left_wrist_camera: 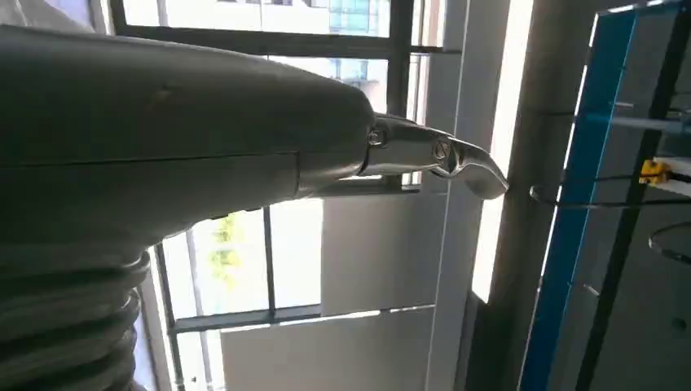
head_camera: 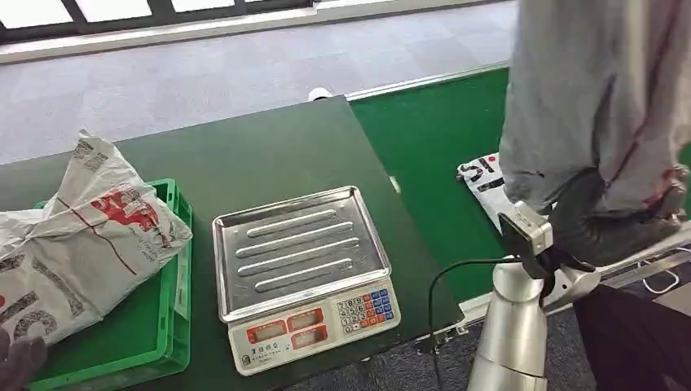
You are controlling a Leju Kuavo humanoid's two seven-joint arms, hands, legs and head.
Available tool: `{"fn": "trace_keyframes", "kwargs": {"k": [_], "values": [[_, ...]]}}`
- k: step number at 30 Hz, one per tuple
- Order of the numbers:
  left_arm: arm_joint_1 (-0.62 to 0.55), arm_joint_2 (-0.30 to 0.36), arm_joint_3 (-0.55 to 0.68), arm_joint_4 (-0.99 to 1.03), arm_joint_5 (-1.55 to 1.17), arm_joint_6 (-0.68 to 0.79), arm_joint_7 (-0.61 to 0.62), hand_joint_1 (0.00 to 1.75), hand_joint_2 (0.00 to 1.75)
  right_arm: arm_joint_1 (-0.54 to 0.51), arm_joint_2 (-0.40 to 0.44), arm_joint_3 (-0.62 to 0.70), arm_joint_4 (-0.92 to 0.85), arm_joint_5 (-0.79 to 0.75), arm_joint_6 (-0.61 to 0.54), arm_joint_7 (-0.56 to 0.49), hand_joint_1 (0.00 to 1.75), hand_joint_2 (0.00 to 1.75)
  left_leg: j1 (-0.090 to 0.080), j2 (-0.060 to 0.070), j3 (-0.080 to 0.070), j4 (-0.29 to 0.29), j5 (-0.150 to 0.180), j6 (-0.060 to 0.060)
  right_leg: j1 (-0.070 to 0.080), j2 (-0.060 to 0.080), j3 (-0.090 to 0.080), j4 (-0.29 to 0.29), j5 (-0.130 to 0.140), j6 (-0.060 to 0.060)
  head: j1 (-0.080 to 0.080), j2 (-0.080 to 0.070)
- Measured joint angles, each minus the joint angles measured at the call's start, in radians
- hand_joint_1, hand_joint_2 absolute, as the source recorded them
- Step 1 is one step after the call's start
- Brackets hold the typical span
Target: Moved the parcel from conveyor to table for the left to box.
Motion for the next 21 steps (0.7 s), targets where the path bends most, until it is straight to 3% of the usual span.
{"fn": "trace_keyframes", "kwargs": {"k": [5, 14, 17, 19, 21], "values": [[-0.001, -0.015, 0.029, 0.025, 0.011, -0.012, 0.0, 0.0, 1.75, -0.007, 0.023, 0.099, -0.118, 0.166, 0.003, 0.132, 1.75, 1.75, 0.0, 0.0, 0.0, 0.0, 0.0, 0.0, 0.0, 0.0, 0.001, 0.0, 0.001, -0.001, 0.0, 0.0], [0.015, -0.042, 0.047, 0.025, 0.009, -0.024, -0.001, 0.0, 1.75, -0.001, 0.042, 0.232, -0.12, 0.191, 0.005, 0.141, 1.75, 1.75, 0.0, -0.001, 0.0, 0.0, 0.0, 0.0, 0.0, 0.0, 0.001, 0.0, 0.001, -0.001, 0.0, 0.0], [0.012, -0.042, 0.05, 0.032, 0.009, -0.019, -0.001, 0.0, 1.75, -0.01, 0.042, 0.314, 0.018, 0.311, 0.088, 0.231, 1.75, 1.75, 0.001, 0.004, -0.006, -0.001, -0.002, -0.002, 0.001, 0.004, 0.002, 0.001, 0.0, -0.002, 0.001, 0.0], [0.002, -0.046, 0.049, 0.042, 0.008, -0.023, -0.001, 0.0, 1.75, -0.035, 0.042, 0.43, 0.189, 0.398, 0.158, 0.323, 1.75, 1.75, 0.001, 0.009, -0.002, -0.001, -0.003, -0.003, 0.001, 0.008, 0.001, 0.001, 0.0, -0.002, -0.001, 0.0], [-0.001, -0.047, 0.039, 0.051, -0.001, -0.011, -0.001, 0.0, 1.75, -0.065, 0.042, 0.529, 0.345, 0.419, 0.154, 0.36, 1.75, 1.75, 0.001, 0.008, 0.001, -0.001, 0.004, -0.002, 0.001, 0.007, -0.003, 0.001, 0.003, -0.003, 0.0, 0.0]]}}
